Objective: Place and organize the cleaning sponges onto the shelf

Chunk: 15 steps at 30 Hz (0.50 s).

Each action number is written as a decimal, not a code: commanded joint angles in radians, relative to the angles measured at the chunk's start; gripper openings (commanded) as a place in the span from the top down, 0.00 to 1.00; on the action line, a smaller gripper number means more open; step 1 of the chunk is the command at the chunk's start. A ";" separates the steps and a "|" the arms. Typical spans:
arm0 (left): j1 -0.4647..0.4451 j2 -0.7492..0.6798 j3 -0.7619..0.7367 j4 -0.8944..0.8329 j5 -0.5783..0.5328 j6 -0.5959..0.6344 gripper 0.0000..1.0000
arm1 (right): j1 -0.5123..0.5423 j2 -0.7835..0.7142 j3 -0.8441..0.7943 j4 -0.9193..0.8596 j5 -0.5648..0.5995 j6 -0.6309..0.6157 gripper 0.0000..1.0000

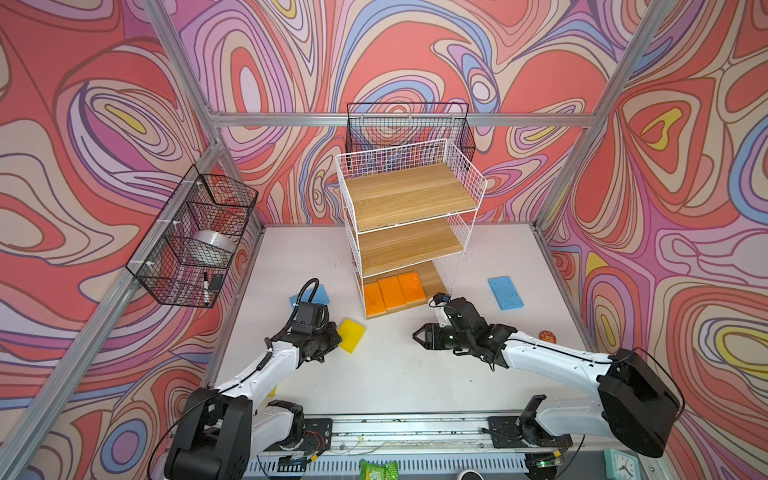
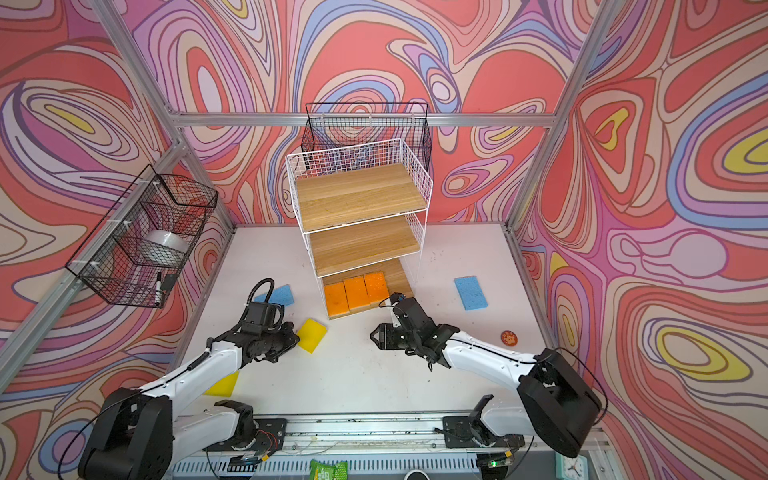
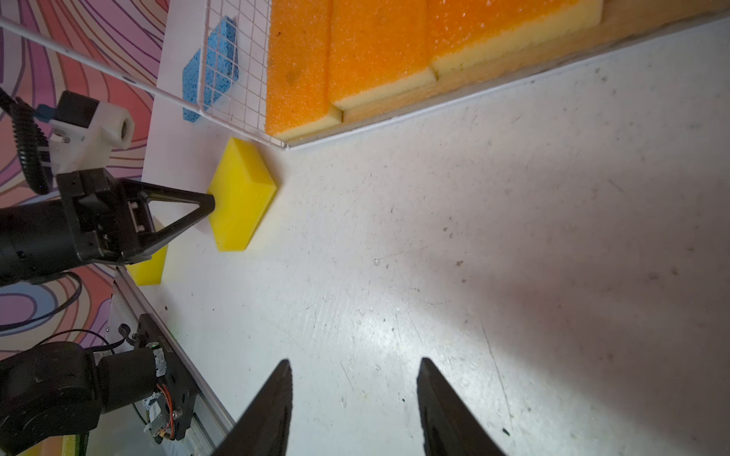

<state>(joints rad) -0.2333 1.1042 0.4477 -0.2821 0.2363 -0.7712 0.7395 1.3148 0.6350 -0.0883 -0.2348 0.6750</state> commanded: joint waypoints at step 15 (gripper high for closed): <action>-0.284 -0.174 -0.074 -0.040 -0.094 -0.292 1.00 | 0.012 0.089 0.047 0.074 -0.061 0.026 0.47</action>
<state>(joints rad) -0.4713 0.9009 0.3820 -0.3626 0.2073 -0.9665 0.7425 1.3869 0.6613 -0.0410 -0.2813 0.6830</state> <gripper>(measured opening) 0.047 0.533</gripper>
